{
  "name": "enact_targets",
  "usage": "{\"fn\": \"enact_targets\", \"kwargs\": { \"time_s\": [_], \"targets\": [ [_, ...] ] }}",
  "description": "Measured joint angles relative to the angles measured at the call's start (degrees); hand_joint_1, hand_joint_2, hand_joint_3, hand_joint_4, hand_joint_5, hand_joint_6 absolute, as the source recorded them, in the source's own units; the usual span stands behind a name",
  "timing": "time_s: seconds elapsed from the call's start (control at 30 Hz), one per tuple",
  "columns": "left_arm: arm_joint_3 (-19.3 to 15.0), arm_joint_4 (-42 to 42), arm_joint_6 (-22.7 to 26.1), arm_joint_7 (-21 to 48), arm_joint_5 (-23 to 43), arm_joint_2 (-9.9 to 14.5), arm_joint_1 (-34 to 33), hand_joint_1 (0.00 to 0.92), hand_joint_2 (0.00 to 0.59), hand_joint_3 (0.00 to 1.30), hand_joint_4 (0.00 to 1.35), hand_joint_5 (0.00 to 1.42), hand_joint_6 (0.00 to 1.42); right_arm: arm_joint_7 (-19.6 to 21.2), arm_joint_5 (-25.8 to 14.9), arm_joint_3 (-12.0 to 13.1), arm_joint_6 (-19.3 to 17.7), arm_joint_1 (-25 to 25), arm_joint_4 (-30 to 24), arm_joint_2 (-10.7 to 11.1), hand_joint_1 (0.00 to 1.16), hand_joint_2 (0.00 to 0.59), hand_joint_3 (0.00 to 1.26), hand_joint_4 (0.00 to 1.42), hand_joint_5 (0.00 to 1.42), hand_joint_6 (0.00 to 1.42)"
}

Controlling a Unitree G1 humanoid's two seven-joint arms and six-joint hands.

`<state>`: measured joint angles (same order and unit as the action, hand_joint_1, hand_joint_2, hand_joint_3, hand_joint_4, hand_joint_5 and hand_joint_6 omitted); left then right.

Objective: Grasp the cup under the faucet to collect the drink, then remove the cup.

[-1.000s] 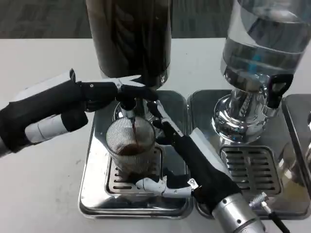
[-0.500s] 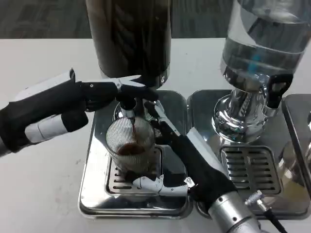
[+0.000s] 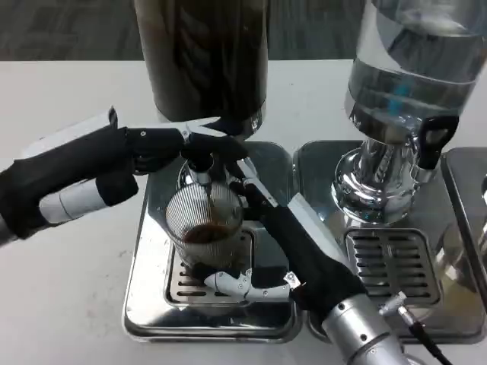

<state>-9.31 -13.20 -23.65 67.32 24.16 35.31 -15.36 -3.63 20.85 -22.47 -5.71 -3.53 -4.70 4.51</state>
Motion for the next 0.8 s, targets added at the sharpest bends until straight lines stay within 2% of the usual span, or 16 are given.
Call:
{"fn": "enact_targets", "kwargs": {
  "time_s": [0.57, 0.8],
  "targets": [
    [-0.48, 0.89, -0.15, -1.29, 0.06, 0.11, 1.28, 0.000, 0.058, 0.27, 0.07, 0.14, 0.06, 0.00, -0.03, -0.32, 0.00, 0.63, 0.07, -0.01, 1.00, 0.192, 0.00, 0.00, 0.06, 0.19],
    [-1.08, 0.90, -0.23, -2.37, 0.07, 0.11, 1.52, 0.000, 0.058, 0.22, 0.06, 0.16, 0.07, 0.00, -0.05, -0.30, 0.00, 1.10, 0.67, 0.02, 0.91, 0.203, 0.02, 0.00, 0.07, 0.20]
  ]
}}
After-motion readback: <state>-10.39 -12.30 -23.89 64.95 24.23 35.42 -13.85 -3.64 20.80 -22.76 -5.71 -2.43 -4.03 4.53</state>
